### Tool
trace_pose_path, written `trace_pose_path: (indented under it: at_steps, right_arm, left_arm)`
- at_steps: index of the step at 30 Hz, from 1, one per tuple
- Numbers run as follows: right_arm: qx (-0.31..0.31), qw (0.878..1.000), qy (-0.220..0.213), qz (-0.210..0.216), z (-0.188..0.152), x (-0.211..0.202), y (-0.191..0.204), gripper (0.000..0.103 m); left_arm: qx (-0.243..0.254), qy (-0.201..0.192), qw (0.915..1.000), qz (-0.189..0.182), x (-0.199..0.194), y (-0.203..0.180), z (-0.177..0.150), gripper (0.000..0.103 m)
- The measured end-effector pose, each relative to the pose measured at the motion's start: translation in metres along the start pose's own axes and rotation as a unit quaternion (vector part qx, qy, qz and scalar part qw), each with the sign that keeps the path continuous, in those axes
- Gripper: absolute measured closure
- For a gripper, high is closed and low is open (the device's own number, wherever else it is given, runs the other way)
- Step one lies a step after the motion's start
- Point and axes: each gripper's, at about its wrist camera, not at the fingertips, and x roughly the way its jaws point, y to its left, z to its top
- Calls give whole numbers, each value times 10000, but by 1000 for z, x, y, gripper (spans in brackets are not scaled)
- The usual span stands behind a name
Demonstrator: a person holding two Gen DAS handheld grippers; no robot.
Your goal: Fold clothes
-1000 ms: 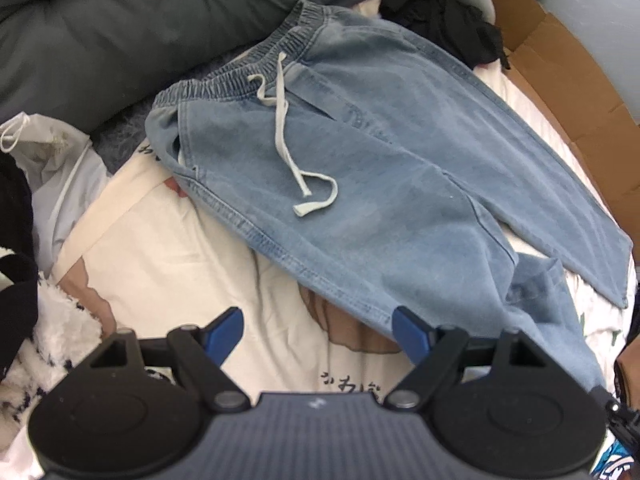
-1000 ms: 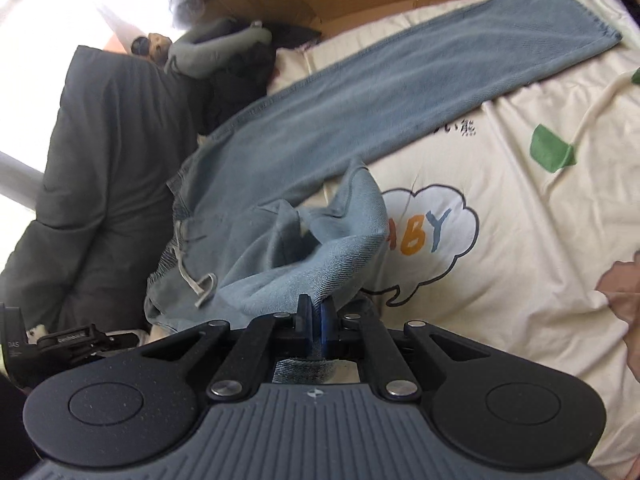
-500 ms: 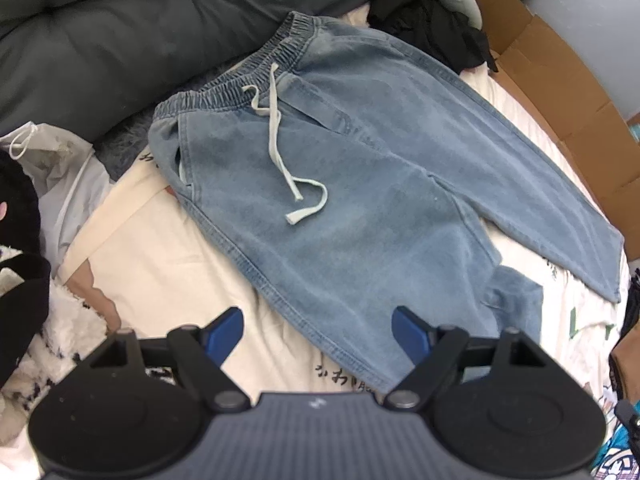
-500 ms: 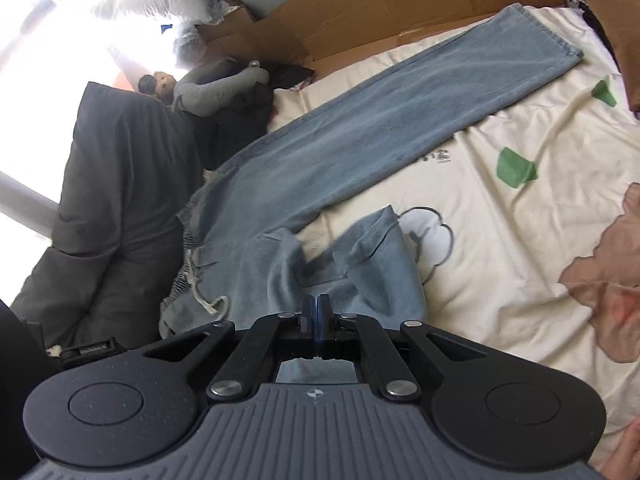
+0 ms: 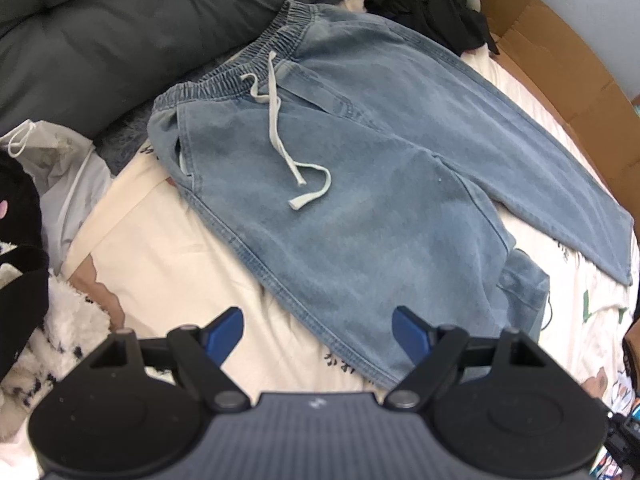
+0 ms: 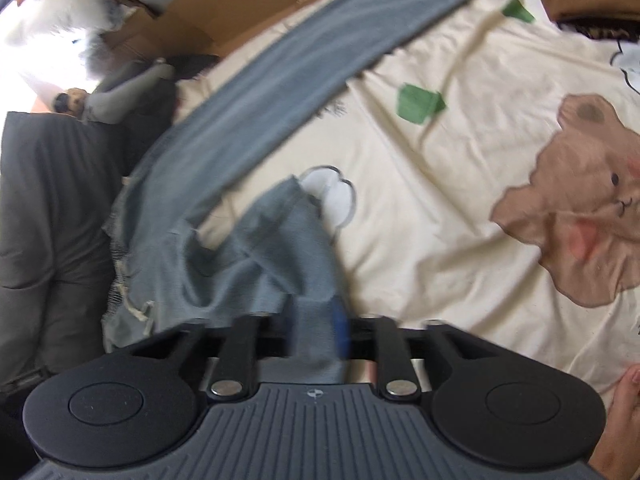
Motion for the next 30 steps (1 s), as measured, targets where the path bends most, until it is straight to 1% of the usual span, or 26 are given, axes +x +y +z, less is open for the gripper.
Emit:
trace_pose_path:
  at_steps: [1, 4, 8, 11, 17, 19, 23, 25, 26, 28, 30]
  right_arm:
    - [13, 10000, 22, -48, -2, 5, -3, 59]
    - [65, 9997, 218, -33, -7, 23, -9, 59]
    - [25, 9991, 419, 23, -9, 51, -7, 59]
    - [-60, 9984, 564, 56, -6, 74, -4, 59]
    - [-212, 9977, 646, 45, 3, 108, -4, 59]
    - [-146, 9975, 686, 55, 3, 116, -8, 59]
    - [-18, 9970, 766, 95, 2, 130, -12, 59]
    - [-46, 9958, 894, 176, 2, 136, -11, 77]
    - [-121, 9949, 967, 244, 2, 139, -9, 93]
    - [-281, 9939, 1017, 321, 3, 139, -3, 99]
    - [-355, 9935, 1003, 403, 7, 131, 2, 99]
  left_arm:
    - [10, -3, 10000, -11, 2, 0, -1, 20]
    - [-10, 20, 10000, -46, 8, 3, -4, 20]
    - [-81, 156, 9998, -42, 21, 10, -8, 20]
    - [-168, 239, 9996, -34, 27, 18, -9, 20]
    - [-211, 299, 9993, 0, 33, 29, -6, 20]
    - [-245, 330, 9992, -20, 36, 30, -4, 20]
    - [-117, 343, 9993, -27, 42, 24, 0, 20]
    - [-67, 350, 9994, -16, 45, 20, 2, 20]
    - [-59, 354, 9994, -16, 46, 19, 3, 20]
    - [-59, 365, 9993, -45, 48, 16, 3, 20]
    - [-57, 366, 9993, -67, 50, 14, 3, 20]
